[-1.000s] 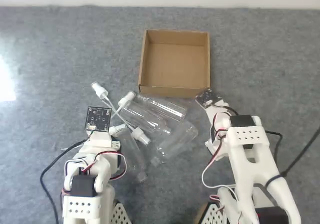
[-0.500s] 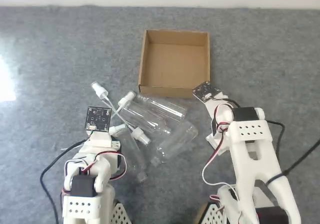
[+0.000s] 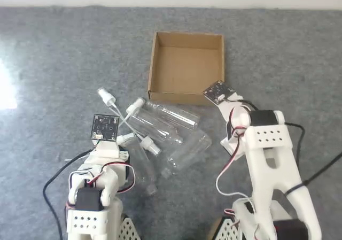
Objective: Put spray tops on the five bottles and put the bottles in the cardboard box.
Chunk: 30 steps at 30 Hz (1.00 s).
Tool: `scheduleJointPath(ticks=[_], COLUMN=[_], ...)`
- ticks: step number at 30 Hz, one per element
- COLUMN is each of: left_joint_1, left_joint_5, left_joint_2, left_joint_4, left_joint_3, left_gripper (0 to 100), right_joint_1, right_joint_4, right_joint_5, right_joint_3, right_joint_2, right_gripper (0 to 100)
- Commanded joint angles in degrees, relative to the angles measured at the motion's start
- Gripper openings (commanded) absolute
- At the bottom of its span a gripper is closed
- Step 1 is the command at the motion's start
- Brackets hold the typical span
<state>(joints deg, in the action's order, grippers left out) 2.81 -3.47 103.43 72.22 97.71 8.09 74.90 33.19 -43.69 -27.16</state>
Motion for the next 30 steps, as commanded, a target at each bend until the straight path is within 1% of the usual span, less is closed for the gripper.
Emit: scheduleJointPath(ticks=[1,5,10,15,19,24,30], left_joint_1=[-0.09,-0.09,-0.09,-0.09,-0.09,-0.09,-0.09], left_joint_5=[0.09,0.09,0.09,0.09,0.09,0.09,0.09], left_joint_2=[1.05,1.05,1.05,1.05,1.05,1.05,1.05], left_joint_4=[0.26,0.26,0.26,0.26,0.26,0.26,0.26], left_joint_3=[-1.19,-1.19,-1.19,-1.19,-1.19,-1.19,-1.19], left_gripper=[1,1,1,1,1,1,1], right_joint_1=[-0.66,-2.33,-5.14,-5.41,-5.41,-5.23,-6.11], right_joint_4=[1.19,3.91,4.35,4.26,3.91,3.74,0.66], right_joint_5=[0.62,0.62,0.79,4.31,4.57,4.66,4.66], right_joint_3=[6.33,12.57,18.2,19.25,19.25,19.34,19.08], right_joint_2=[6.11,13.49,21.49,27.56,29.49,29.67,30.02], right_gripper=[30.1,30.0,30.0,29.9,29.8,23.5,23.3])
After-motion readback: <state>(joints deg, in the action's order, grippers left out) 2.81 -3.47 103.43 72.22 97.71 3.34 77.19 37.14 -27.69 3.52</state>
